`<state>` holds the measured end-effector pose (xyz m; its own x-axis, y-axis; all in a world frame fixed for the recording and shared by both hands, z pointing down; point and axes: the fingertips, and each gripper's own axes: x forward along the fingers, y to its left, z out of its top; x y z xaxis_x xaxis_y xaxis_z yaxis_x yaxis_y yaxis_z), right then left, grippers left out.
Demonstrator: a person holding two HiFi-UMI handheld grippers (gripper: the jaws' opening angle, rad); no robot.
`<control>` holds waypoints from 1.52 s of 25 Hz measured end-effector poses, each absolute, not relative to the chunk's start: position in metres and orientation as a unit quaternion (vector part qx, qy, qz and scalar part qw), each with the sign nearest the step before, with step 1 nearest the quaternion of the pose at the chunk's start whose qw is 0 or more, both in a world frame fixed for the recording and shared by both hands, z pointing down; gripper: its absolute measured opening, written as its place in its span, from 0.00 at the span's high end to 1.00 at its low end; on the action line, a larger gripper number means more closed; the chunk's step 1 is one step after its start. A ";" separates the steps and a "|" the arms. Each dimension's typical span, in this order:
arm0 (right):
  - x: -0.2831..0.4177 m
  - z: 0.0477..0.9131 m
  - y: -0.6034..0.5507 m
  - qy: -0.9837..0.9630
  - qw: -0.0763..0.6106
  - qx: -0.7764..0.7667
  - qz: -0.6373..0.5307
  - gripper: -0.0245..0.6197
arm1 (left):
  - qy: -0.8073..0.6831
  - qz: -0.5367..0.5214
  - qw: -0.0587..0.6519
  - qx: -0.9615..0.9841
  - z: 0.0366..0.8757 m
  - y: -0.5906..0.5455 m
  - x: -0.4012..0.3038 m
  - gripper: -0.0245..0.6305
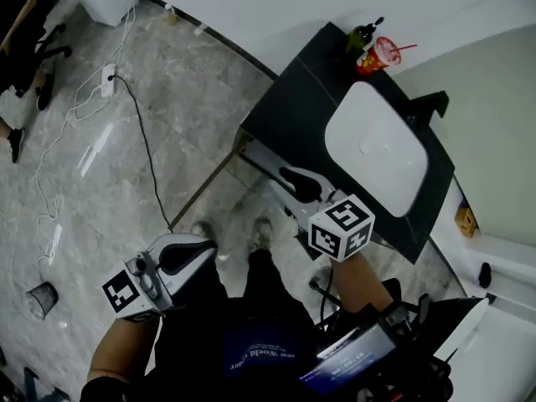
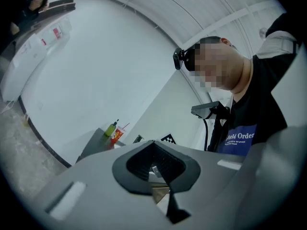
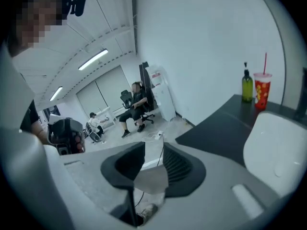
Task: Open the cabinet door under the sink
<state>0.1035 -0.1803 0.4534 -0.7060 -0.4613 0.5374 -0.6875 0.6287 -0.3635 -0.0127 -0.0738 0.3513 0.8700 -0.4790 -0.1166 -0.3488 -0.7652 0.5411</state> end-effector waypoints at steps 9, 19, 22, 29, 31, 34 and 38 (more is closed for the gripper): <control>0.207 0.292 -0.168 -0.881 0.091 0.415 0.207 0.96 | -0.174 -0.114 0.201 0.957 0.237 -0.092 0.043 0.96; 0.299 0.160 -0.132 -0.868 -0.022 0.477 0.135 0.96 | -0.173 -0.117 0.126 0.970 0.141 -0.118 0.089 0.96; 0.315 0.142 -0.126 -0.864 -0.035 0.489 0.119 0.96 | -0.175 -0.115 0.113 0.971 0.127 -0.122 0.098 0.96; 0.326 0.129 -0.125 -0.867 -0.044 0.485 0.102 0.96 | -0.186 -0.119 0.079 0.972 0.107 -0.129 0.094 0.96; 0.327 0.128 -0.132 -0.868 -0.043 0.484 0.101 0.96 | -0.192 -0.118 0.079 0.971 0.107 -0.134 0.092 0.96; 0.325 0.128 -0.131 -0.870 -0.035 0.483 0.095 0.96 | -0.199 -0.115 0.080 0.970 0.108 -0.132 0.087 0.96; 0.320 0.130 -0.135 -0.873 -0.030 0.477 0.096 0.96 | -0.206 -0.120 0.085 0.967 0.110 -0.134 0.082 0.96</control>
